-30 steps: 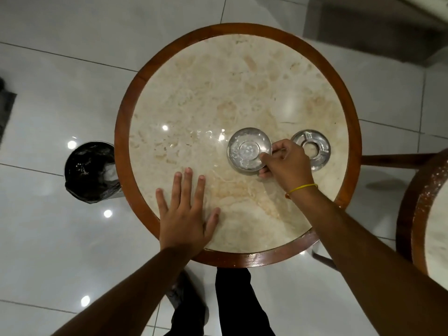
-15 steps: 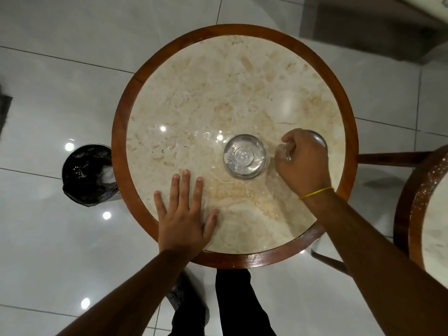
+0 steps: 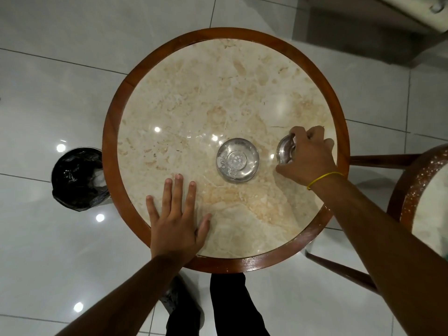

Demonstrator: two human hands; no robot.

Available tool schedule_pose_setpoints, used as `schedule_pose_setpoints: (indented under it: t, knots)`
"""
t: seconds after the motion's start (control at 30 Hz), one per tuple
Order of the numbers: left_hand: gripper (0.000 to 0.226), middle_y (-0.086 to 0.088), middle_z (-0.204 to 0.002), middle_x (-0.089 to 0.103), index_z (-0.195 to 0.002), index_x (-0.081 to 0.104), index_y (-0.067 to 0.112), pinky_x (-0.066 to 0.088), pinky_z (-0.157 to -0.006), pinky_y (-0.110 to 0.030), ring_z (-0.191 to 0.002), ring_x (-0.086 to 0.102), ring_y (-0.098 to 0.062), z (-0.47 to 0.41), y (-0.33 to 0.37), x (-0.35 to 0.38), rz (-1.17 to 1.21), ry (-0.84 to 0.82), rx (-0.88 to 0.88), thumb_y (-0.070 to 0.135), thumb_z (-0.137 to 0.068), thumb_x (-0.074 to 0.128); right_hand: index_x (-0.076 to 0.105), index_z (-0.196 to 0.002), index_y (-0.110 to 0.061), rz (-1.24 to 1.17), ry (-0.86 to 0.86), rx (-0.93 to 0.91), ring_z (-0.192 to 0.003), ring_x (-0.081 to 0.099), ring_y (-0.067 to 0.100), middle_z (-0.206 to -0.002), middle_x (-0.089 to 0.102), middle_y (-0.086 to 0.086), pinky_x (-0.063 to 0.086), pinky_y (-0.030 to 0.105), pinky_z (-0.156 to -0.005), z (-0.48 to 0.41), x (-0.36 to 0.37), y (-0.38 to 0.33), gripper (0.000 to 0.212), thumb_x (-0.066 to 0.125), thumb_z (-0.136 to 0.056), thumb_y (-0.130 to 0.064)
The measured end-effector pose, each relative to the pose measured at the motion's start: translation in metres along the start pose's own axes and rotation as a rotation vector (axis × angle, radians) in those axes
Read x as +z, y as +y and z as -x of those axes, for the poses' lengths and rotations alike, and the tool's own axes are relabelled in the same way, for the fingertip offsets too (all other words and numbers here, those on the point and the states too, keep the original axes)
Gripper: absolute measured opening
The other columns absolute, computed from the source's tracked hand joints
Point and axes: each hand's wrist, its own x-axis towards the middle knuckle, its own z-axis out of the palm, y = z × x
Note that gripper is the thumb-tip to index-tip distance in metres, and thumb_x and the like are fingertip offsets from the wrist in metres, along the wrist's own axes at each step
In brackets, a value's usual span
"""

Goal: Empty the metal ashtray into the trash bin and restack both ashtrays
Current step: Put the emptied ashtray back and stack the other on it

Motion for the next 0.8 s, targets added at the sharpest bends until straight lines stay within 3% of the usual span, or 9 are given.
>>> schedule_pose_setpoints:
  t: [0.1, 0.27, 0.43, 0.8]
  knots:
    - [0.086, -0.015, -0.184, 0.009, -0.175, 0.022, 0.018, 0.01, -0.131, -0.074, -0.171, 0.007, -0.036, 0.0, 0.0, 0.001, -0.003, 0.004, 0.004, 0.069, -0.106, 0.031, 0.046, -0.132, -0.025, -0.017, 0.021, -0.017, -0.117, 0.039, 0.04, -0.131, 0.036, 0.012, 0.055, 0.053, -0.085, 0.001, -0.001, -0.006, 0.088, 0.089, -0.058, -0.04]
    - [0.087, -0.015, -0.184, 0.01, -0.175, 0.025, 0.016, 0.009, -0.131, -0.072, -0.17, 0.009, -0.038, -0.001, -0.001, 0.003, -0.016, 0.011, 0.005, 0.068, -0.106, 0.035, 0.045, -0.139, -0.024, -0.097, 0.113, -0.153, -0.118, 0.039, 0.037, -0.136, 0.036, 0.011, 0.041, 0.038, -0.085, 0.01, -0.008, -0.038, 0.088, 0.084, -0.062, -0.043]
    - [0.086, -0.015, -0.184, 0.01, -0.174, 0.026, 0.016, 0.01, -0.131, -0.073, -0.17, 0.01, -0.038, 0.0, -0.001, 0.003, -0.014, 0.011, 0.009, 0.067, -0.105, 0.037, 0.04, -0.147, -0.02, -0.073, 0.033, -0.29, -0.117, 0.037, 0.034, -0.136, 0.035, 0.009, 0.051, 0.045, -0.087, 0.025, -0.003, -0.084, 0.103, 0.077, -0.057, -0.053]
    - [0.085, -0.016, -0.183, 0.013, -0.174, 0.025, 0.018, 0.009, -0.131, -0.072, -0.17, 0.012, -0.038, -0.001, -0.002, 0.002, -0.025, 0.015, 0.02, 0.068, -0.106, 0.034, 0.046, -0.137, -0.021, 0.073, -0.025, -0.319, -0.115, 0.039, 0.034, -0.132, 0.038, 0.007, 0.053, 0.044, -0.084, 0.031, 0.023, -0.106, 0.093, 0.08, -0.054, -0.045]
